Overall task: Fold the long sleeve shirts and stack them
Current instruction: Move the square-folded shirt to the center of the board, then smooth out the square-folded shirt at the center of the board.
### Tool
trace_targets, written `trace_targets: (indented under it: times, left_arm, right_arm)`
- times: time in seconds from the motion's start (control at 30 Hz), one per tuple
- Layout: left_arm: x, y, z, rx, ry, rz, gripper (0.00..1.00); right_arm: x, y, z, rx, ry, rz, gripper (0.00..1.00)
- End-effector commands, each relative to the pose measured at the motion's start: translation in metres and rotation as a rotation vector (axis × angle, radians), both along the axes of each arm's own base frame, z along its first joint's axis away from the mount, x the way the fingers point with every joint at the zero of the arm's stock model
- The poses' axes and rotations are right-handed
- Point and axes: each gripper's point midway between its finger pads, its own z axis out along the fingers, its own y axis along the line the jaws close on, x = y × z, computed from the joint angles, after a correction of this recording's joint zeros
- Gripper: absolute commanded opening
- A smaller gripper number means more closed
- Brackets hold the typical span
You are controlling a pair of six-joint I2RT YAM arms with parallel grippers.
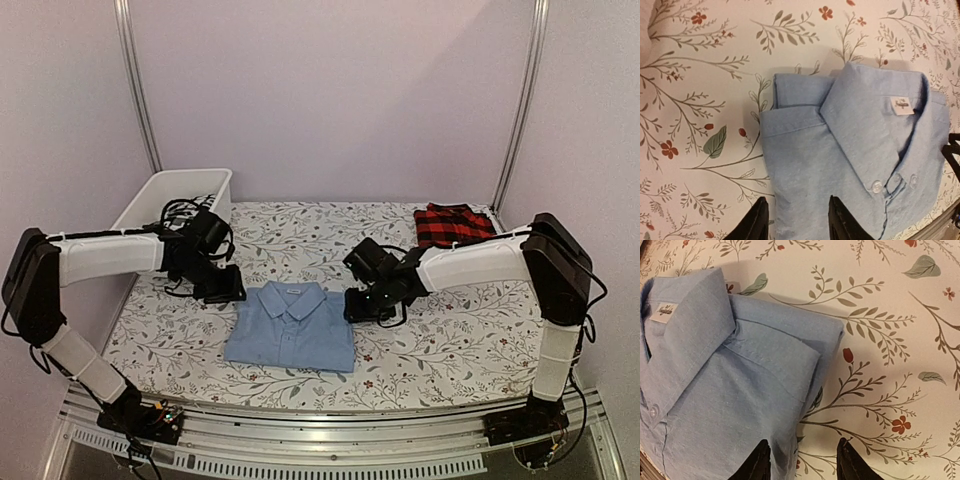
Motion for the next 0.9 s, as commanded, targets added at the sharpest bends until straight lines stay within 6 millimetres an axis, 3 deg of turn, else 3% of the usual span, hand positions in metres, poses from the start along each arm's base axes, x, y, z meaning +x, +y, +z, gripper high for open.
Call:
trace_targets:
  times: [0.0,0.17,0.3,0.4,0.67,0.77,0.87]
  left_arm:
    - [0.012,-0.017,0.038,-0.061,-0.096,-0.036,0.37]
    - [-0.002,-0.070,0.040,-0.187,-0.068,-0.150,0.26]
    - [-0.014,-0.107,0.027,-0.248,-0.022,-0.225,0.24]
    - [-0.019,-0.124,0.013,-0.279,0.020,-0.249,0.22]
    - [-0.024,-0.122,-0.028,-0.247,0.082,-0.256,0.23]
    - [-0.022,-0.119,-0.024,-0.226,0.065,-0.260,0.26]
    - [-0.018,-0.118,-0.006,-0.230,0.020,-0.262,0.32]
  right_arm:
    - [0.015,-0.011,0.041,0.044,-0.092,-0.056,0.44]
    - [0.038,-0.040,0.053,0.047,-0.121,-0.117,0.43]
    - [0.067,-0.073,0.063,0.021,-0.171,-0.180,0.43]
    - [0.083,-0.098,0.059,-0.017,-0.182,-0.216,0.43]
    - [0.123,-0.152,0.055,-0.135,-0.230,-0.318,0.46]
    - [0.141,-0.167,0.051,-0.203,-0.243,-0.337,0.47]
    - [0.159,-0.183,0.050,-0.285,-0.269,-0.363,0.47]
